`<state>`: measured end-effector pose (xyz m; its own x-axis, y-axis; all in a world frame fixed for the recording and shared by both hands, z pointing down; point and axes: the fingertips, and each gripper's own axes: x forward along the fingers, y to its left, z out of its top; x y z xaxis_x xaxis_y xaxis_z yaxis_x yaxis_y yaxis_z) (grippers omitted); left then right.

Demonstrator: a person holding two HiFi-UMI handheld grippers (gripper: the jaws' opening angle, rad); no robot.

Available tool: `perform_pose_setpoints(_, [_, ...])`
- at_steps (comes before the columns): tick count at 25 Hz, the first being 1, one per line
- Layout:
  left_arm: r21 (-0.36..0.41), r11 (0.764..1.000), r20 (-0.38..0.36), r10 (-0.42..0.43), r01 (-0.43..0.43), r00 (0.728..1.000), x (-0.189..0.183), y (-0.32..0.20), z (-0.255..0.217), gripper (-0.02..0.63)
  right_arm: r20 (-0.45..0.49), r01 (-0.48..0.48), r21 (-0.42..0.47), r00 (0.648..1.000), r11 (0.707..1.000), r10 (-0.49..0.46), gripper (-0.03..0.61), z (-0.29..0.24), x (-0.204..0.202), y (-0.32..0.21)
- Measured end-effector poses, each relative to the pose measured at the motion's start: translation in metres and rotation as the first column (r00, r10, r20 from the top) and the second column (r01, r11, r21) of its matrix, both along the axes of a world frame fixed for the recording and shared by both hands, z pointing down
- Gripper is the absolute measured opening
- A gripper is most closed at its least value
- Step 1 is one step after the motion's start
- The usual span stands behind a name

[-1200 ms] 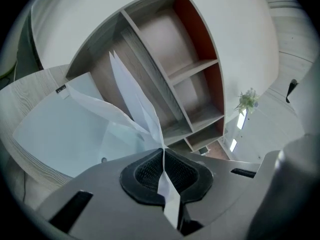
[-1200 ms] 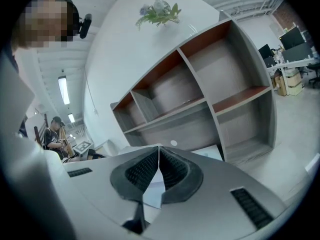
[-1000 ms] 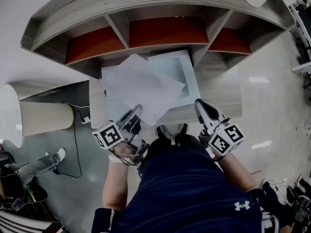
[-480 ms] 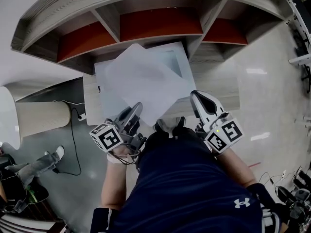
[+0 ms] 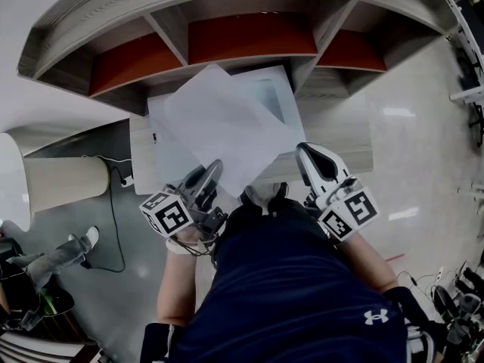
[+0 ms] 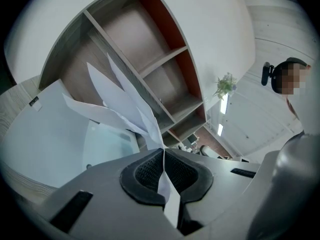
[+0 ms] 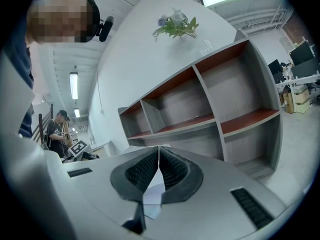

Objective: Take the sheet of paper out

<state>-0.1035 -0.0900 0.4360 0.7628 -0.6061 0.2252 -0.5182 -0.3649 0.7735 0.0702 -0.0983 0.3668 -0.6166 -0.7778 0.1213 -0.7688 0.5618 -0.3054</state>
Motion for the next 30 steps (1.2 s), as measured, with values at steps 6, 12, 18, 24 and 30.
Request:
perform_pose_setpoints(6, [-0.008,1.000,0.005,0.002,-0.002,1.000,-0.0011,0.0016,0.0023,0.018,0.002,0.007,-0.002,1.000,1.000,-0.007,0.014,0.0011,-0.0027,0.0013])
perform_pose_setpoints(12, [-0.009,1.000,0.010,0.003,-0.003,1.000,-0.0014,-0.0003,0.0026,0.018,0.004,0.009,0.003,1.000,1.000,-0.009,0.014,0.0008,-0.0033,0.0005])
perform_pose_setpoints(18, [-0.014,1.000,0.011,0.007,-0.007,1.000,-0.0015,0.0013,0.0063,0.018,0.003,0.007,-0.005,1.000,1.000,-0.007,0.014,0.0029,-0.0030,0.0018])
perform_pose_setpoints(24, [-0.018,1.000,0.017,0.010,-0.010,1.000,-0.0020,0.0007,0.0071,0.018,0.008,0.011,-0.010,1.000,1.000,-0.011,0.014,0.0045,-0.0048,0.0010])
perform_pose_setpoints(30, [-0.014,1.000,0.018,0.016,-0.016,1.000,-0.0015,-0.0019,0.0081,0.018,0.006,0.015,-0.011,1.000,1.000,-0.015,0.014,0.0039,-0.0060,0.0009])
